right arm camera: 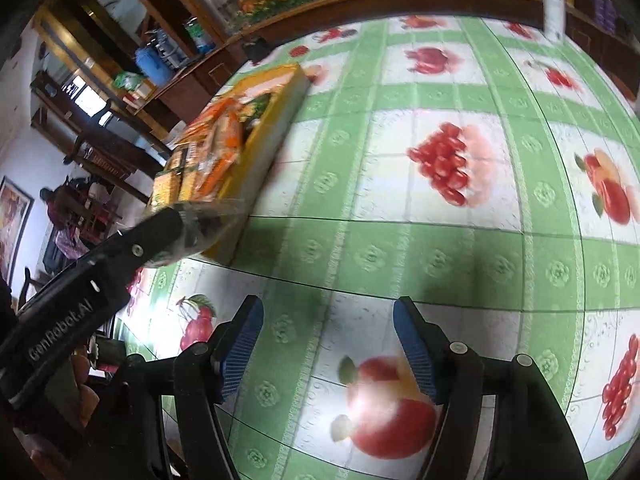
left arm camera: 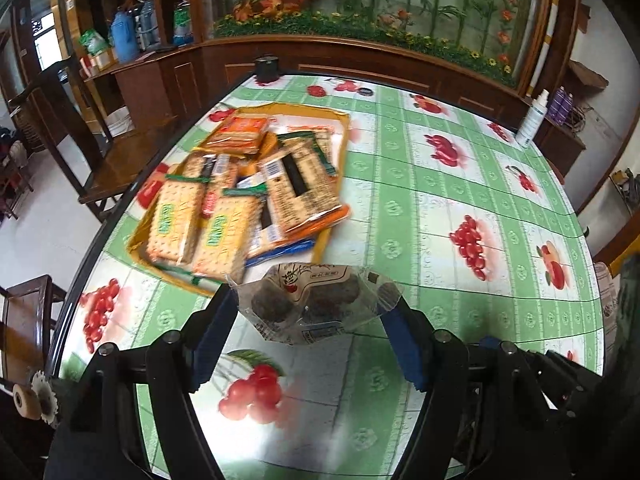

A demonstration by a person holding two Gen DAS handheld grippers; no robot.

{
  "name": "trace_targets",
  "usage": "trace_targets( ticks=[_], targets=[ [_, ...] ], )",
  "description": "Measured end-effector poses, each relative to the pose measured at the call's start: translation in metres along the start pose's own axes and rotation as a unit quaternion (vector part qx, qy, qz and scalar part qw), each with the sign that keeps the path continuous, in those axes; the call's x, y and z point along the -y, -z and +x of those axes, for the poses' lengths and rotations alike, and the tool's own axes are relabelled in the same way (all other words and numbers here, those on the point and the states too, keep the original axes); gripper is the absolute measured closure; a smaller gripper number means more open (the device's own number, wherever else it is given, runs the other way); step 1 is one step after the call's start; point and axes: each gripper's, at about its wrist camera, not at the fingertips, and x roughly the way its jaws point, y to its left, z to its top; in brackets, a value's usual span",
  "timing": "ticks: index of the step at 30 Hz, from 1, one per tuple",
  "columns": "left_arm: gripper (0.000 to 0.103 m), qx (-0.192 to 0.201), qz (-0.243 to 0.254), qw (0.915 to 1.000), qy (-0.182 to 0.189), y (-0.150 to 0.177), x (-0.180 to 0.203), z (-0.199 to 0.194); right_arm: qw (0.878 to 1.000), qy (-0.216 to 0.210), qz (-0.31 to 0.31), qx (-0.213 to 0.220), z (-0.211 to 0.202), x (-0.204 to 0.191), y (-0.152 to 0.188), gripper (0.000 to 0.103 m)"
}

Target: Organize snacks

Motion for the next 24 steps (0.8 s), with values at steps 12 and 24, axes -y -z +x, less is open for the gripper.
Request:
trace_targets(
  ticks=[12, 24],
  targets=[
    [0.032, -0.003, -0.028, 0.9992, -0.028, 0.015, -0.043, -0.001, 0.998, -0.01, -0.064, 0.006, 0.011, -0.052, 0.003, 0.034],
    [0.032, 0.028, -0.027, 0.9989, -0.025, 0.014, -0.055, -0.021, 0.994, -0.009, -0.105, 0.014, 0.011, -0.087, 0.007, 0.034]
  ],
)
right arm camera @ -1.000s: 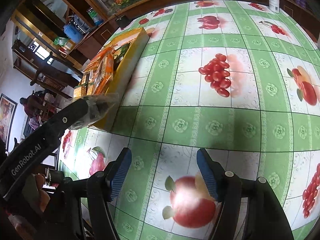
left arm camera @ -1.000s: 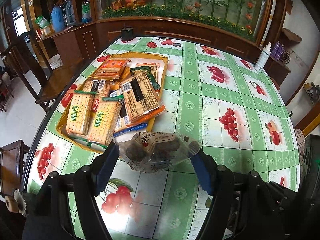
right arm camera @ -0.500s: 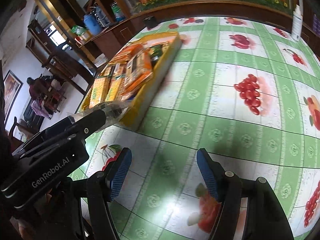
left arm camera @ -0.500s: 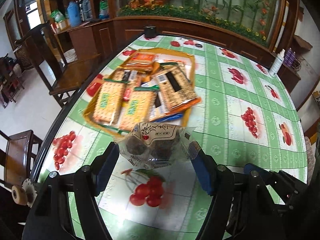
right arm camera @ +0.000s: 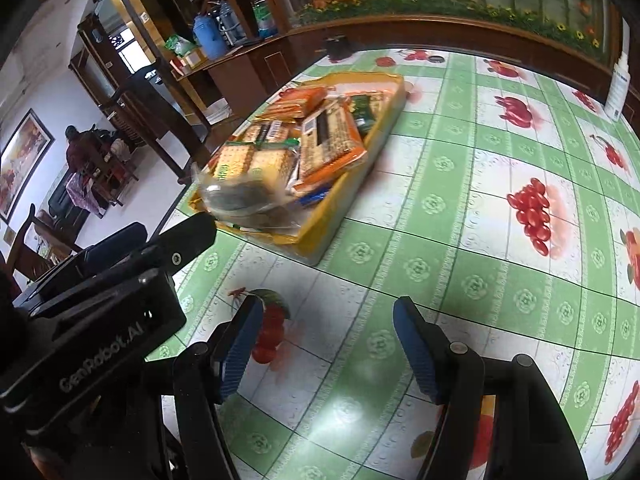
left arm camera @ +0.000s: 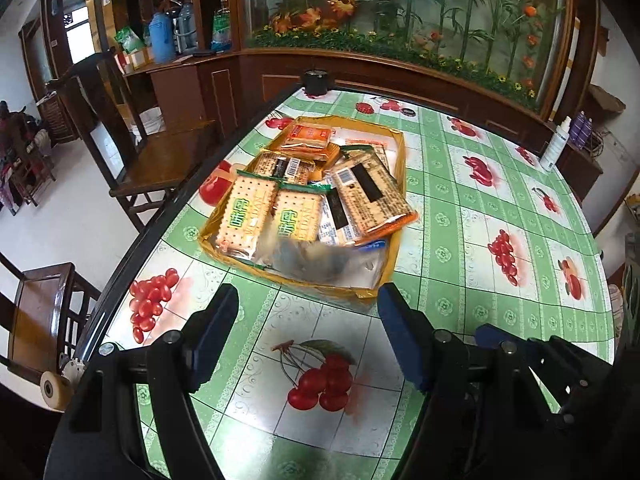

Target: Organize snacks

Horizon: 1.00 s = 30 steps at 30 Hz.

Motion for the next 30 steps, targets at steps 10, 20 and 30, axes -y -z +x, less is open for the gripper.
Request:
trace_targets(
  ticks=[10, 20, 30],
  targets=[
    [0.032, -0.06, -0.001, 0.9982, -0.003, -0.007, -0.036, 0.026, 0.999, 0.03, -0.005, -0.008, -0.001, 0.007, -0.006, 0.033],
    [0.032, -0.091, 0.021, 0.9954, 0.02, -0.011, -0.029, 0.045, 0.999, 0.028, 0.032, -0.015, -0.003, 0.036, -0.004, 0.033],
    [0.032, -0.04, 0.014, 0.9991, -0.006, -0.028, -0.018, 0.028, 1.0, 0.023, 0.008, 0.008, -0.001, 0.009, -0.028, 0.033]
  ],
)
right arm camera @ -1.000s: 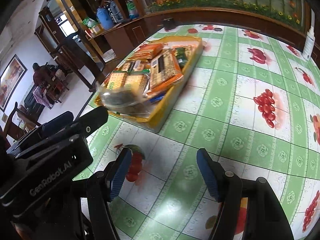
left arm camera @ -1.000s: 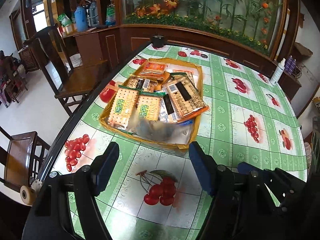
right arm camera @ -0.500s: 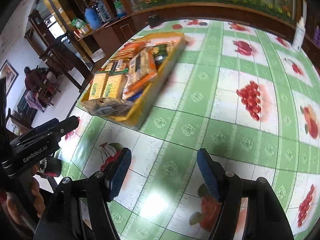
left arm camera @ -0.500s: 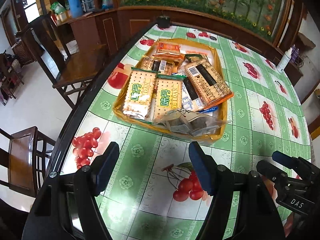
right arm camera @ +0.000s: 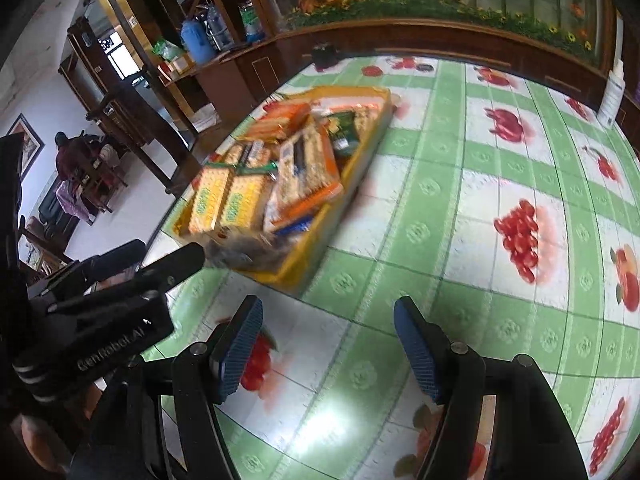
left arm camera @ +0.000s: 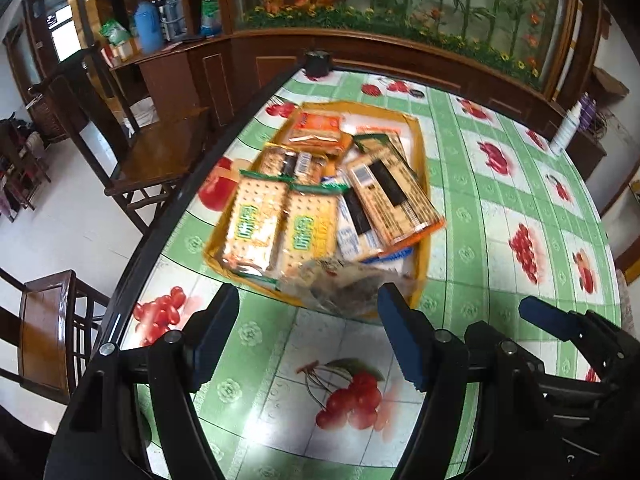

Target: Organize snacks

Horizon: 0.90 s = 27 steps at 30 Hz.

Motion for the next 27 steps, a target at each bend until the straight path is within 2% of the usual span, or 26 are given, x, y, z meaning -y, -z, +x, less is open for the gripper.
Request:
trace_targets(
  ticks=[14, 19, 23, 27],
  targets=[
    [0.032, 0.028, -0.032, 0.9982, -0.043, -0.007, -0.024, -0.006, 1.0, 0.003, -0.024, 0.006, 0.009, -0.025, -0.01, 0.03],
    [0.031, 0.043, -0.018, 0.9971, -0.06, -0.007, -0.024, -0.01, 1.0, 0.006, -0.028, 0.003, 0.011, -0.029, -0.009, 0.03],
    [0.031, 0.053, 0.013, 0.9939, -0.096, -0.005, -0.017, -0.013, 0.999, 0.01, -0.034, 0.0, 0.013, -0.033, -0.008, 0.03],
    [0.031, 0.055, 0.011, 0.9947, -0.086, -0.005, -0.018, -0.015, 0.999, 0.01, -0.037, 0.0, 0.013, -0.035, -0.008, 0.03]
  ],
)
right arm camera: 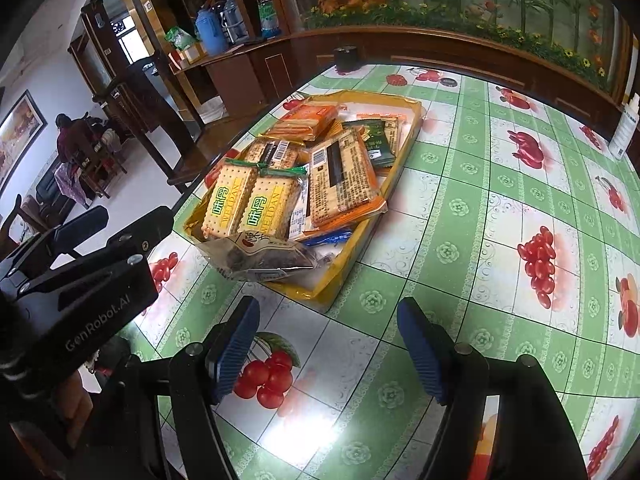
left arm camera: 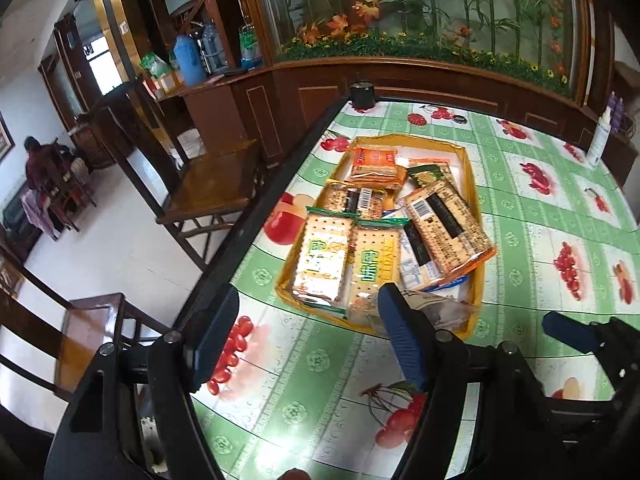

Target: Organize snacks

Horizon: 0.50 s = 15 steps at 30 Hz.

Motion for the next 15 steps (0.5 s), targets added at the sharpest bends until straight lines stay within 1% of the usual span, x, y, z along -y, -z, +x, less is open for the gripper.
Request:
trace_targets(
  ticks=[2, 5, 9, 15],
  targets=[
    [0.031, 0.0, -0.005, 0.9999, 0.013, -0.0007, -0.0028, -0.0004, 1.0, 0.001, -0.002, -0.001, 0.0002, -0.001, 0.0005, 0.03],
    [0.031, 0.001, -0.006, 0.9997, 0.022, -0.0007, -0.0036, -0.0023, 1.0, 0.002, -0.002, -0.001, 0.0005, -0.0017, 0.0007, 0.03],
    [0.031, -0.008, -0.009, 0.9988, 0.048, -0.0005, -0.0026, -0.0008, 1.0, 0.003, -0.001, -0.003, 0.0009, -0.0017, 0.0016, 0.03],
    [0.031, -0.013, -0.003, 0.9983, 0.056, 0.0027, 0.0011, -0.001, 1.0, 0.008, -0.003, -0.003, 0.0019, -0.0016, 0.0035, 0.03]
  ],
)
